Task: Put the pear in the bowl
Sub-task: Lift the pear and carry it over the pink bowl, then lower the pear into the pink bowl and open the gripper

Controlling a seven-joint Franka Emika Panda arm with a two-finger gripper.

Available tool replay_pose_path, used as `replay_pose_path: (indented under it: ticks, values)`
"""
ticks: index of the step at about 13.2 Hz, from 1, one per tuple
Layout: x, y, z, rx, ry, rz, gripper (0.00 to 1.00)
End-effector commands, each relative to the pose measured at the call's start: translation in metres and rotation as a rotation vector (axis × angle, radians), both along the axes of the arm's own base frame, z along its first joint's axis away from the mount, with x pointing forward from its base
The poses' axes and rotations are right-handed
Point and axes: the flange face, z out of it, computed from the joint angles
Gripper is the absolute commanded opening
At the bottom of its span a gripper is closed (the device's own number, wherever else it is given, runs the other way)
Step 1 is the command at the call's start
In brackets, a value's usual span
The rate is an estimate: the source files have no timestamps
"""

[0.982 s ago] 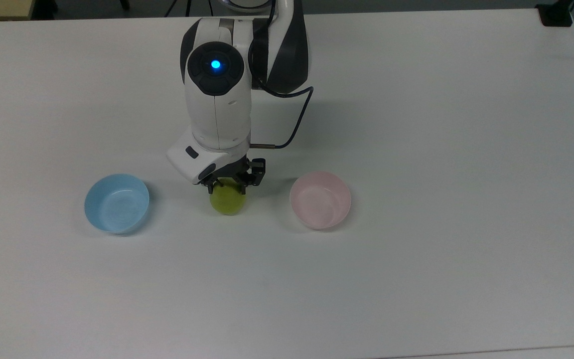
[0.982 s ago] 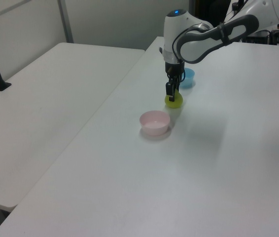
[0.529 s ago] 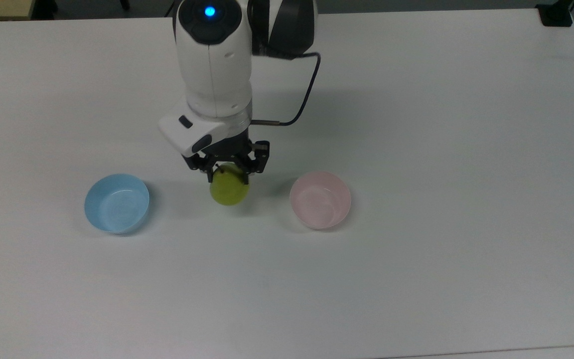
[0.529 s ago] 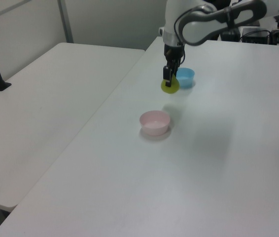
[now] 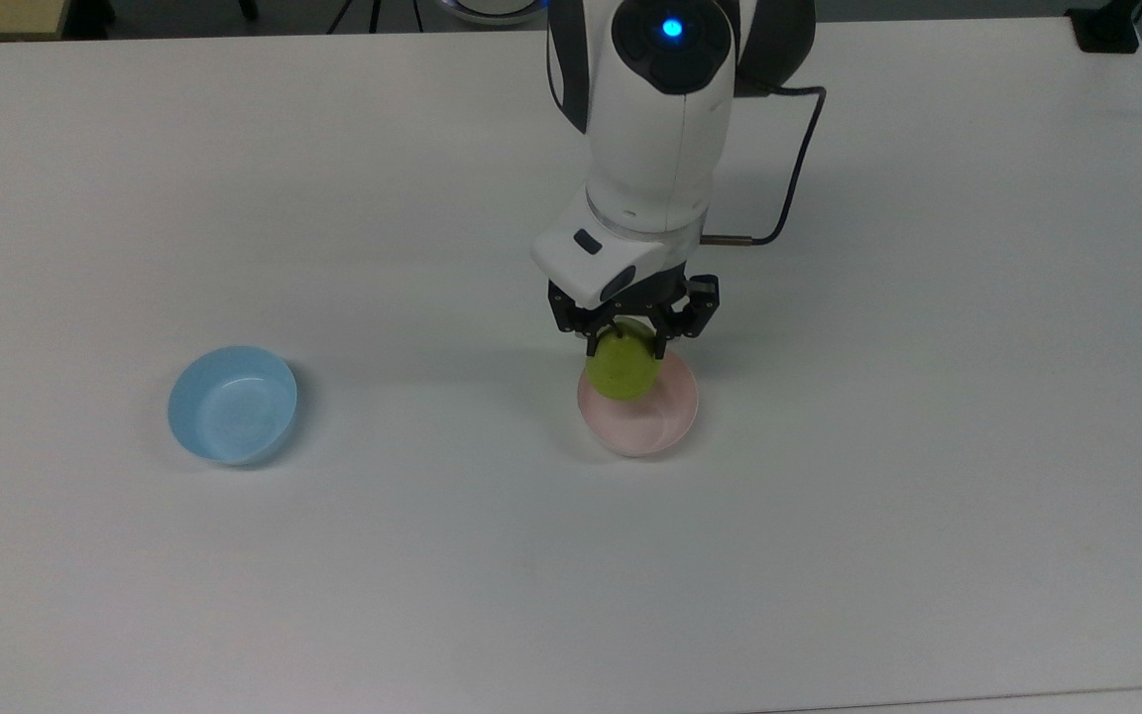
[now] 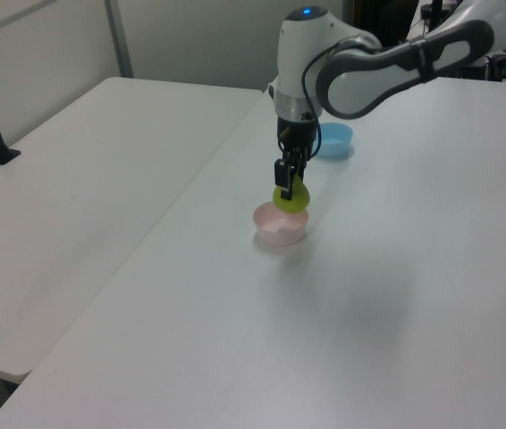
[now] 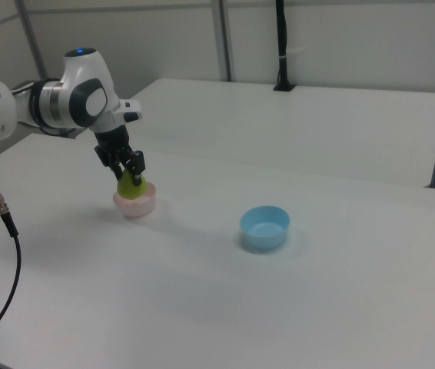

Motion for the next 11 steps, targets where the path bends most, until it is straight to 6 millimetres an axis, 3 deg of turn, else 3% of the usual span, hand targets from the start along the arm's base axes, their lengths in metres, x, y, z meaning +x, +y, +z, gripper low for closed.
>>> replay_pose_path:
  ticks: [1, 2, 3, 4, 5, 8, 9, 11]
  values:
    - [0.008, -0.001, -0.013, 0.008, -0.037, -0.038, 0.18]
    - [0.008, -0.001, -0.015, 0.005, -0.034, -0.037, 0.26]
    - [0.008, 0.001, -0.020, 0.002, -0.027, -0.034, 0.41]
    - [0.008, 0.001, -0.024, -0.001, -0.022, -0.035, 0.73]
    - [0.008, 0.003, -0.025, -0.001, -0.020, -0.038, 0.97]
    - [0.008, 0.002, -0.021, 0.003, -0.024, -0.043, 1.00]
    - [0.007, -0.002, -0.011, 0.004, -0.028, -0.047, 1.00]
    - [-0.002, -0.014, 0.031, 0.016, -0.054, -0.053, 1.00]
